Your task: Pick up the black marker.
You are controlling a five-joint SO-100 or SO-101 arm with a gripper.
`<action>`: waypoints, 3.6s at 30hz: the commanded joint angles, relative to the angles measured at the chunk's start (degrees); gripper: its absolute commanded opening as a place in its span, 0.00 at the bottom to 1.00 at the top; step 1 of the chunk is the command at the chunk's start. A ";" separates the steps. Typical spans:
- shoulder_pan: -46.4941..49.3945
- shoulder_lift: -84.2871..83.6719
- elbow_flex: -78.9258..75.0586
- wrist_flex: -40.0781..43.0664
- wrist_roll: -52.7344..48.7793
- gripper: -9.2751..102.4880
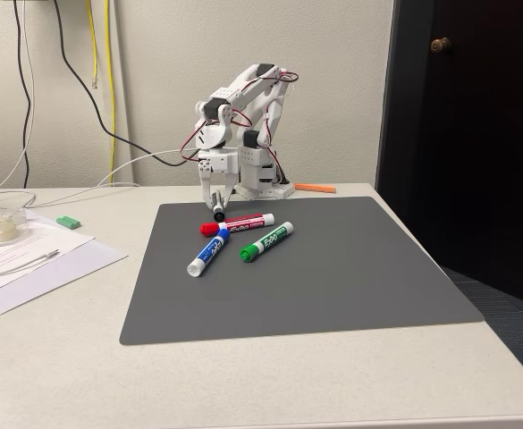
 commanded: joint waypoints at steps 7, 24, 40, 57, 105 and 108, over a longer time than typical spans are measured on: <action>-0.97 1.76 0.53 -1.41 0.44 0.14; -3.87 10.20 -4.66 7.03 3.16 0.08; -19.86 4.83 -39.20 27.77 14.94 0.08; -30.67 -3.52 -55.37 30.32 16.35 0.08; -47.99 -3.16 -53.96 3.52 -44.91 0.08; -47.81 -2.64 -53.53 3.43 -44.38 0.08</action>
